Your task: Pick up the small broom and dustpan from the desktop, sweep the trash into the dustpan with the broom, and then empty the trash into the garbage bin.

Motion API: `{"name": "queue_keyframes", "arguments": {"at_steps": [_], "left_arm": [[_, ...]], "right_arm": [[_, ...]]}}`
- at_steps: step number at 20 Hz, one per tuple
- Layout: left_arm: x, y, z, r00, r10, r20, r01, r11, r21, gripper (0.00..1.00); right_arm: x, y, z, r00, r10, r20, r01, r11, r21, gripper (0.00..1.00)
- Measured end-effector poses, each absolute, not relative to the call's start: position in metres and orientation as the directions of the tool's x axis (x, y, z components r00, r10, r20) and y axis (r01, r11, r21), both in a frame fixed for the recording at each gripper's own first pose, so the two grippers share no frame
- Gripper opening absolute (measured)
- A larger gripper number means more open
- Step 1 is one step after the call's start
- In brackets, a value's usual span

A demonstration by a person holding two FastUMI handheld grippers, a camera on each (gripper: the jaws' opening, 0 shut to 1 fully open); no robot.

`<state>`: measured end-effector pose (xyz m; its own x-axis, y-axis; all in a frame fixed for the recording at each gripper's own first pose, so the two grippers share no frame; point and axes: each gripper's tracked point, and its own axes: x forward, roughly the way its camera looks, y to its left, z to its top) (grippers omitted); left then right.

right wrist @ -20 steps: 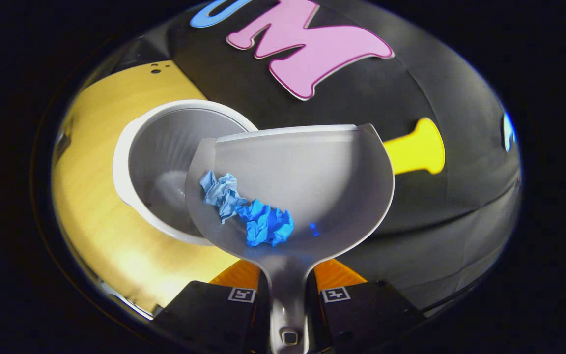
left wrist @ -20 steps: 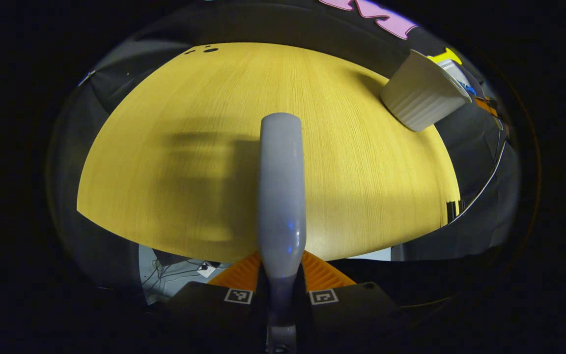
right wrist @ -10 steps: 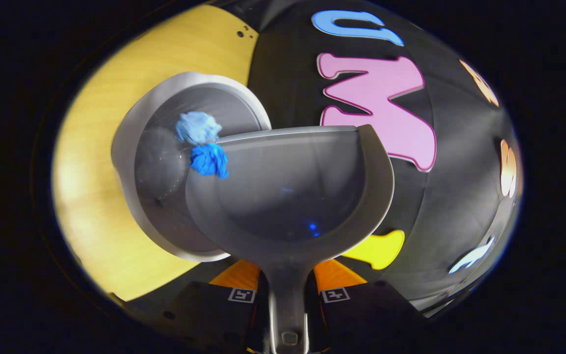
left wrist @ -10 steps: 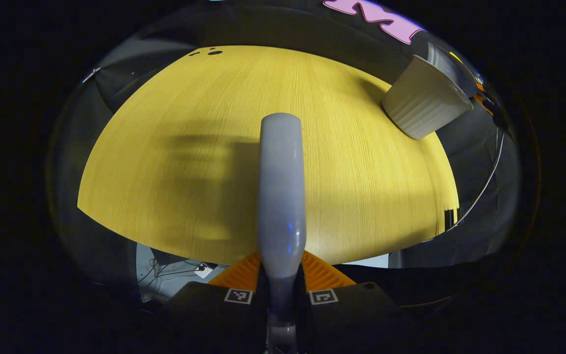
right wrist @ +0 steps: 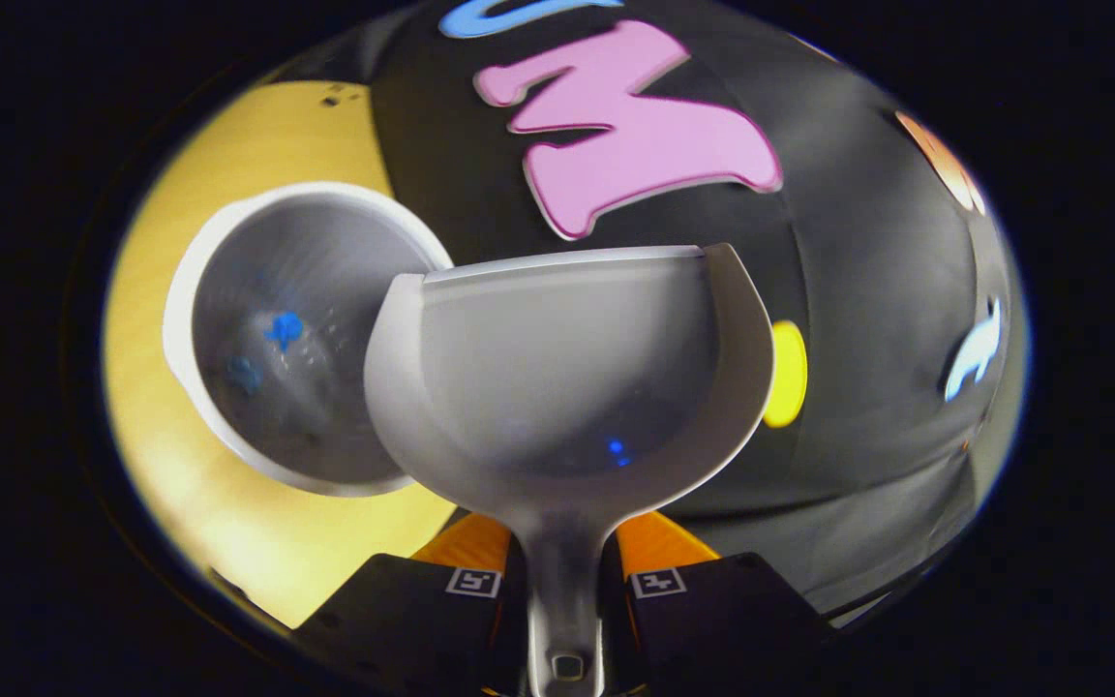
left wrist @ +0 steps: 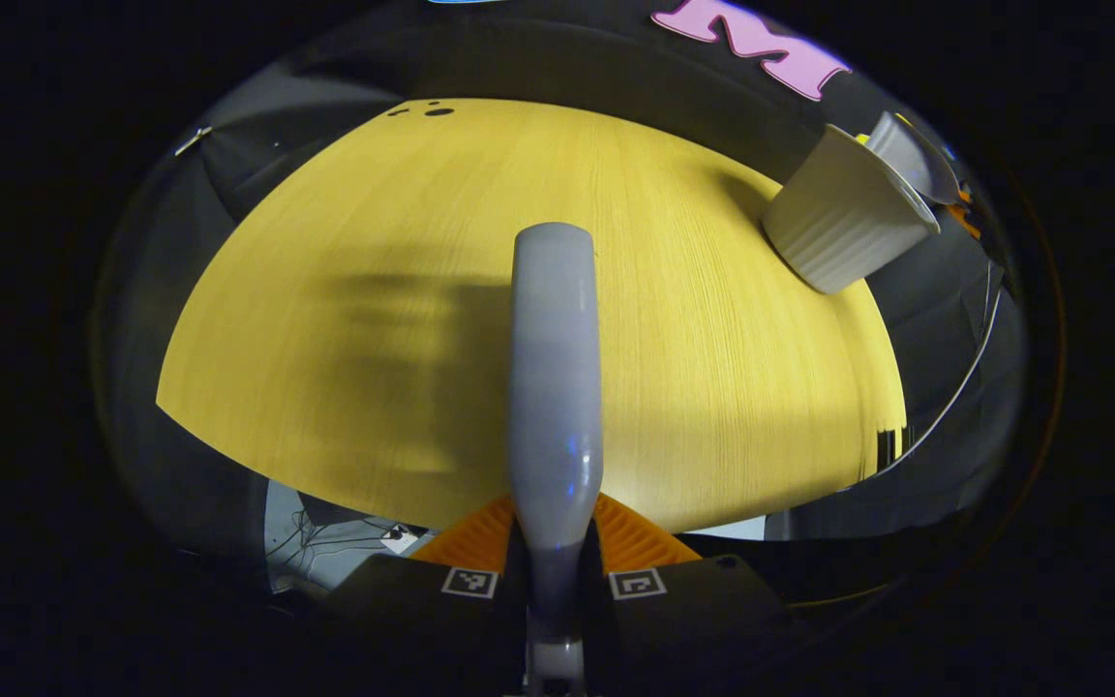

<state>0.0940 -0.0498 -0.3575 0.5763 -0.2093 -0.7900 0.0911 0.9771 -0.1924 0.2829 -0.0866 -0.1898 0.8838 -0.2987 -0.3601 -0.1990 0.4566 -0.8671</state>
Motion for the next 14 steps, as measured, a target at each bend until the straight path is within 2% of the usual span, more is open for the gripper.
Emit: {"name": "queue_keyframes", "arguments": {"at_steps": [2,3,7,9,11,12,14], "left_arm": [[0.104,-0.043,-0.350,0.604,-0.203,-0.770,0.071,0.977,-0.202,0.31],[0.108,-0.039,-0.347,0.616,-0.192,-0.764,0.064,0.979,-0.195,0.27],[0.123,-0.017,-0.347,0.639,-0.110,-0.761,0.059,0.994,-0.094,0.27],[0.132,0.000,-0.352,0.632,-0.074,-0.771,0.065,0.997,-0.042,0.28],[0.139,0.004,-0.359,0.615,-0.089,-0.783,0.057,0.996,-0.068,0.27],[0.138,0.002,-0.361,0.603,-0.102,-0.791,0.040,0.994,-0.098,0.31],[0.143,0.007,-0.363,0.591,-0.106,-0.800,0.010,0.992,-0.123,0.24]], "right_arm": [[0.275,-0.086,-0.192,0.867,-0.293,-0.404,-0.159,0.604,-0.781,0.34],[0.274,-0.082,-0.193,0.860,-0.280,-0.426,-0.153,0.655,-0.740,0.34],[0.271,-0.066,-0.190,0.854,-0.263,-0.449,-0.113,0.749,-0.653,0.34],[0.259,-0.039,-0.192,0.856,-0.203,-0.475,-0.101,0.837,-0.538,0.34],[0.236,-0.012,-0.200,0.852,-0.144,-0.502,-0.113,0.888,-0.446,0.34],[0.219,-0.002,-0.204,0.854,-0.129,-0.504,-0.116,0.897,-0.427,0.34],[0.196,0.015,-0.208,0.852,-0.105,-0.513,-0.123,0.912,-0.391,0.34]]}}
